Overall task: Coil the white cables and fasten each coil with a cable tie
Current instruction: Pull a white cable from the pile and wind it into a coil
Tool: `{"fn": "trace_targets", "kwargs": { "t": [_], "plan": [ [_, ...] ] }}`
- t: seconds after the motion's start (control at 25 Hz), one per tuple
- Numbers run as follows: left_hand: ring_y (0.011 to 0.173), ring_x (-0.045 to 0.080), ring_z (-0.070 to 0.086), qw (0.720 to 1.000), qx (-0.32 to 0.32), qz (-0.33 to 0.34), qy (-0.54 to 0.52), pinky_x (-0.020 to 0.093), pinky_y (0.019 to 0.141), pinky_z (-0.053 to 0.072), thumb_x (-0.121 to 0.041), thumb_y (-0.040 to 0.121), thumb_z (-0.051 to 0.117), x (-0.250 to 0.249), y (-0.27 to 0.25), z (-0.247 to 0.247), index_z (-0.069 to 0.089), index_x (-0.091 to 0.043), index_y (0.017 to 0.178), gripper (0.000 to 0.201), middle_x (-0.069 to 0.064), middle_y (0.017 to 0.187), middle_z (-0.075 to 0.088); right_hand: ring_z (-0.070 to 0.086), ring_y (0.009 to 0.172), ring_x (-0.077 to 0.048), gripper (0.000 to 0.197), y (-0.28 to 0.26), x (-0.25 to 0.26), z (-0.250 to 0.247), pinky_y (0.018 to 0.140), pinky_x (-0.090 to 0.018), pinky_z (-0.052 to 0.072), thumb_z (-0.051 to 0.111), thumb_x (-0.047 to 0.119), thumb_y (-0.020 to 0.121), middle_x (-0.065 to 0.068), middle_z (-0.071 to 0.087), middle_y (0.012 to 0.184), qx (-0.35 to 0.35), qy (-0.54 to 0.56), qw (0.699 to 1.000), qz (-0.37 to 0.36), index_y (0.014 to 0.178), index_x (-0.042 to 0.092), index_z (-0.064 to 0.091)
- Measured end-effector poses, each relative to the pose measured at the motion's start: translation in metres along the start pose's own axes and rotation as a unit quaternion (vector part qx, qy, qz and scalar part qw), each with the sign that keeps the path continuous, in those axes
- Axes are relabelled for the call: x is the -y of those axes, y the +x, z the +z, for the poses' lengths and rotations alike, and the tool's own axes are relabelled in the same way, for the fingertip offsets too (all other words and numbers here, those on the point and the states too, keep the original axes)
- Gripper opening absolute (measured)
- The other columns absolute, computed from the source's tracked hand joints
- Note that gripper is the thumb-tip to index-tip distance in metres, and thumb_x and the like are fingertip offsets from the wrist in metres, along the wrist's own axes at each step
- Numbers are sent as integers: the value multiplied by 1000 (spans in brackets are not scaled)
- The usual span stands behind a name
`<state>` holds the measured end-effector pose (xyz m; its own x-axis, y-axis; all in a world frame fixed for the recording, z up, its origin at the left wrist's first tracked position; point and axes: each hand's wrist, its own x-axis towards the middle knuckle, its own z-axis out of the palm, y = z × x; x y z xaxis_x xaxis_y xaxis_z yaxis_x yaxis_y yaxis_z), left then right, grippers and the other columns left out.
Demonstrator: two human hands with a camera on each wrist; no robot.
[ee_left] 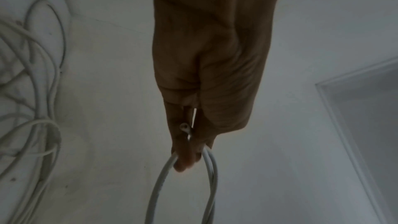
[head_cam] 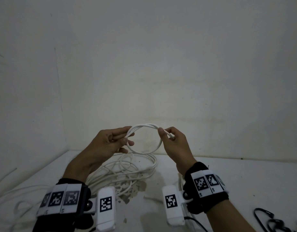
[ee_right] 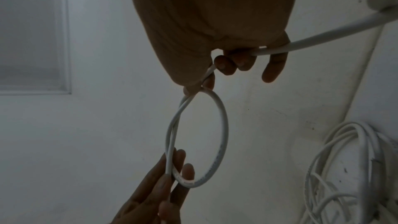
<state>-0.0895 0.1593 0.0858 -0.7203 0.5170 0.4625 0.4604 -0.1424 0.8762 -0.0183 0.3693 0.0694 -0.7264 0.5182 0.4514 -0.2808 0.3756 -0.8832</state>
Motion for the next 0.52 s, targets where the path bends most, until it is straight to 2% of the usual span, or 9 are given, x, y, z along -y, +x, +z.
{"fn": "trace_targets", "kwargs": {
  "t": [0.12,0.2,0.24,0.28,0.32,0.36,0.44,0.52],
  "plan": [
    [96,22,72,998,27,-40,-27,24,68,56,5,90,59,-2,-2,-8,65,-13,121,37,4,111,74,30,44,-5,44,-1,1,0,49,-17,28,61,51,93,16,34,43,3,-7,1000,1,86,7,58],
    [84,19,72,997,9,-79,-21,26,63,53,-1,89,64,-3,-1,-8,69,-11,114,28,6,102,74,29,44,-5,42,-3,1,0,49,-19,28,62,51,92,15,33,42,19,-15,1000,-17,86,10,60],
    [72,16,69,995,-4,-98,-1,26,61,49,-13,86,70,-4,0,-6,73,-11,107,21,8,93,72,29,44,-6,40,-5,2,2,49,-18,27,62,52,92,15,34,42,31,-27,999,-31,84,12,60],
    [61,13,62,993,-2,-116,15,27,61,44,-31,81,75,-3,1,-4,76,-13,98,24,8,80,66,30,44,-6,38,-8,3,4,48,-17,27,62,52,92,16,36,42,44,-45,997,-45,83,15,61],
    [53,12,52,991,7,-133,9,27,61,40,-49,77,75,-3,1,0,77,-14,89,36,7,68,56,31,45,-6,36,-11,4,5,47,-15,27,61,52,92,17,39,42,51,-63,995,-58,82,17,61],
    [46,11,42,987,13,-155,-41,27,59,37,-56,79,69,-1,2,5,74,-13,82,43,2,57,43,32,47,-6,35,-13,5,7,46,-14,28,61,53,92,17,41,43,51,-77,994,-65,81,19,62],
    [37,8,25,959,16,-193,-206,22,46,34,-50,91,54,-1,5,11,59,-13,73,42,-7,49,23,34,48,-6,36,-14,5,7,46,-14,30,63,56,90,15,40,45,36,-80,994,-60,80,21,63],
    [32,4,19,931,1,-204,-303,18,33,23,-40,99,45,-2,9,10,46,-17,69,38,-9,46,20,38,45,-5,41,-13,-2,-1,45,-14,31,64,57,88,13,41,47,36,-109,993,-40,81,17,64]
  ]
}}
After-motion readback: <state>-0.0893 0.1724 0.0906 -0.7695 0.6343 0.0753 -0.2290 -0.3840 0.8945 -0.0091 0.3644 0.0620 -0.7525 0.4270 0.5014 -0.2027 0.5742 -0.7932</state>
